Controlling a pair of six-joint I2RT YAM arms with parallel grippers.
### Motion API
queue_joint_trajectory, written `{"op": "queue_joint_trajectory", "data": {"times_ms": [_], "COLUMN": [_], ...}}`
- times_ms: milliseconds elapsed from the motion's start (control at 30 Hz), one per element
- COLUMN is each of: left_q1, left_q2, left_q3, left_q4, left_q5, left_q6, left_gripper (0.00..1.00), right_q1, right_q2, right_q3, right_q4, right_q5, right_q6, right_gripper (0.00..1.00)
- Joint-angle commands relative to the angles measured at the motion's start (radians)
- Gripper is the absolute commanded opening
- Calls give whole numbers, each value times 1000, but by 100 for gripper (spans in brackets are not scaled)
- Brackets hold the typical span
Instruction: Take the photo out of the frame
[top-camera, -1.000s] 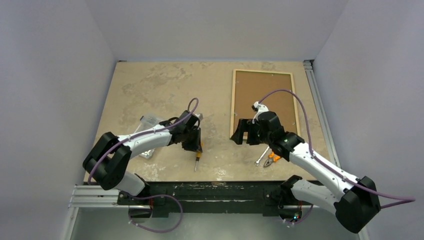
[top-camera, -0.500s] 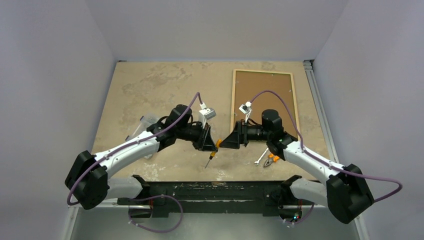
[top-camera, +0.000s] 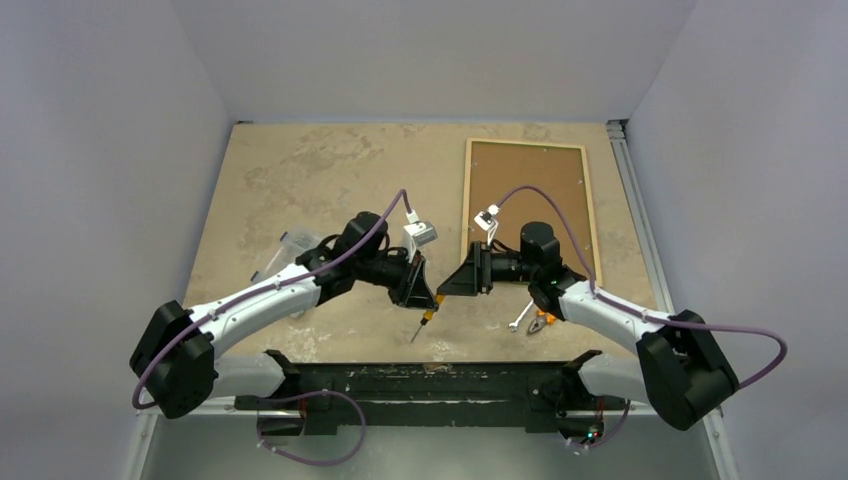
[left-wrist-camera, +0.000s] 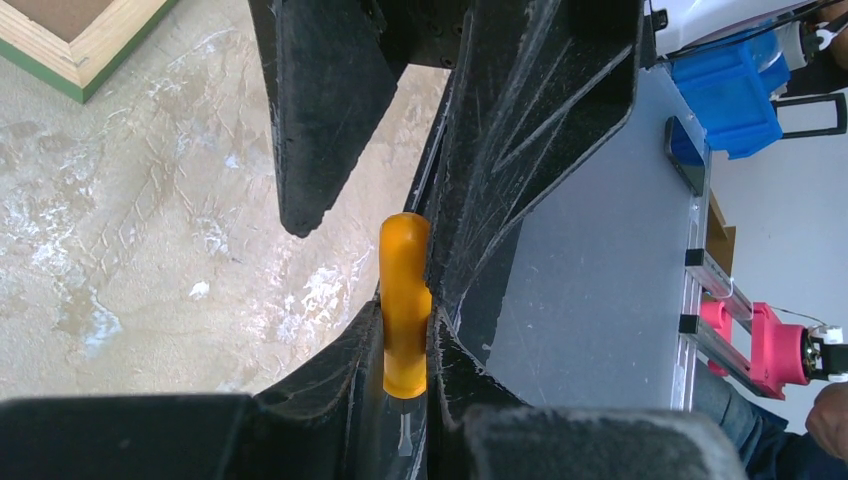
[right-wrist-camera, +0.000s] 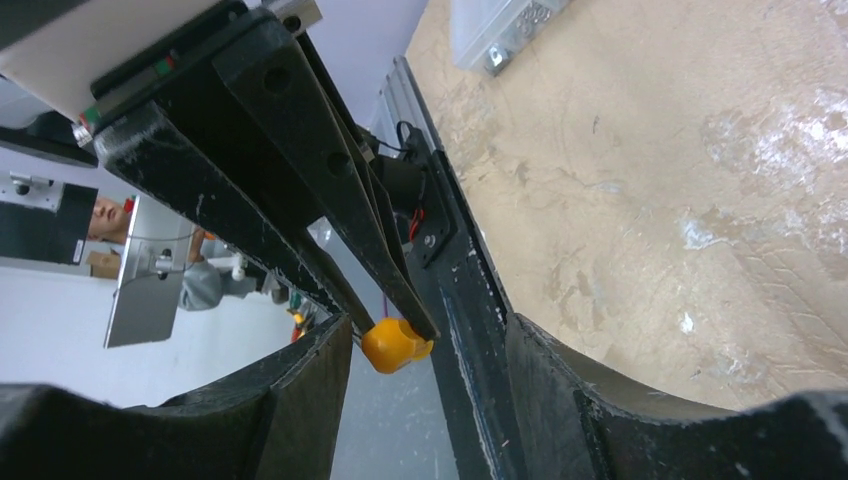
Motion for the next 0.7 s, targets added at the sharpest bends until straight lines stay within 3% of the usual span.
{"op": "queue_joint_trajectory", "data": {"times_ms": [0, 200, 433, 500, 533, 567, 667], "left_q1": [-4, -7, -16, -17, -18, -18, -17], "left_q2": [-3, 3, 7, 5, 3, 1, 12], "left_q3": [49, 40, 36, 31, 28, 27, 19], "left_q4": [36, 53, 60, 67, 72, 74, 79], "left_q5": [25, 22, 24, 25, 23, 22, 9], "left_q6": [35, 25, 22, 18, 12, 4, -41], "left_gripper": [0, 0, 0, 0, 0, 0, 0], "right_q1": [1, 39, 75, 89, 93, 94, 87], "right_q2": [-5, 34, 66, 83, 93, 102, 113], "right_q3": [-27, -22, -73, -77, -79, -81, -107], "right_q4": [92, 136, 414, 451, 458, 464, 468], "right_q5": [-55, -66, -61, -60, -59, -57, -34], "right_q6": [-8, 3, 129, 140, 142, 142, 137], "right_gripper": [55, 52, 43, 28, 8, 0, 0]}}
